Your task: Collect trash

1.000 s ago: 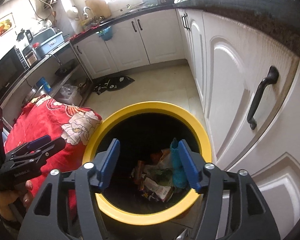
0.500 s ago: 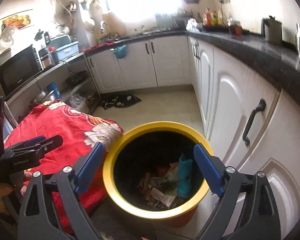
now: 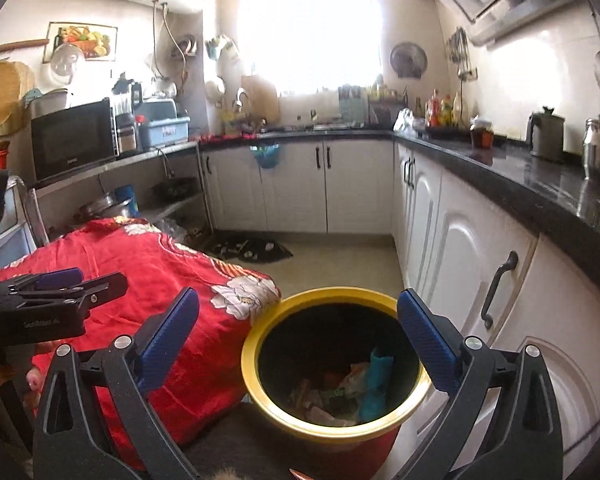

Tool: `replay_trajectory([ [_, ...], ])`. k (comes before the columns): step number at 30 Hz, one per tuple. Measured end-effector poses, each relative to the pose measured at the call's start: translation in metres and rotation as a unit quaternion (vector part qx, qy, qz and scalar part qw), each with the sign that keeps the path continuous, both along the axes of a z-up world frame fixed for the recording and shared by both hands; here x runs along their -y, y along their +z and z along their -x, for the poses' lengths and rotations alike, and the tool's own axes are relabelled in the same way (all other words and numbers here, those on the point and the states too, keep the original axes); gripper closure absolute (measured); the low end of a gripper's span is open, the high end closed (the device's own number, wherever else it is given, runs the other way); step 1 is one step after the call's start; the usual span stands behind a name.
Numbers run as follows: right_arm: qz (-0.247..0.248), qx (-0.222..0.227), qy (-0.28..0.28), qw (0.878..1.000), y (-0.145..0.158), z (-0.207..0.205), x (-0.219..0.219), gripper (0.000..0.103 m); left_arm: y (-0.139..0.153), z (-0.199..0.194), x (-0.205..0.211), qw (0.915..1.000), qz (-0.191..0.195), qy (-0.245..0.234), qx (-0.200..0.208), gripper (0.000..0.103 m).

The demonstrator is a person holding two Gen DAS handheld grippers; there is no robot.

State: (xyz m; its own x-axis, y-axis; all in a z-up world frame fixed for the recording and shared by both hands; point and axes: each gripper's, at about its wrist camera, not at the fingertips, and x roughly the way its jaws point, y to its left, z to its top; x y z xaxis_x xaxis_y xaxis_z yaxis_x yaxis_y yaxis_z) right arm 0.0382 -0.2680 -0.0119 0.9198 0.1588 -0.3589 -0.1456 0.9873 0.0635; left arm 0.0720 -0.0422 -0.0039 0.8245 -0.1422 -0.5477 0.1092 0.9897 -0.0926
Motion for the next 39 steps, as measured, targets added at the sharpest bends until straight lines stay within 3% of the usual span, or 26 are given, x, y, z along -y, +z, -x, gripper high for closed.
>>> replay_trajectory([
  [4,0.01,0.054,-0.011,0.998,-0.003,0.026,-0.004,0.006,0.002,0.02,-0.006,0.9992,-0.006,0.02,0.033,0.011],
  [9,0.014,0.09,-0.021,0.996,-0.012,0.045,-0.008,0.006,-0.002,0.039,-0.014,0.998,-0.001,0.041,0.048,0.011],
  [17,-0.001,0.062,-0.025,0.998,-0.022,0.044,-0.009,0.006,-0.015,0.05,-0.018,0.9982,-0.005,0.045,0.04,0.011],
  [39,0.0,0.067,-0.022,0.998,-0.023,0.045,-0.011,0.006,-0.012,0.054,-0.017,0.9972,-0.007,0.053,0.053,0.011],
])
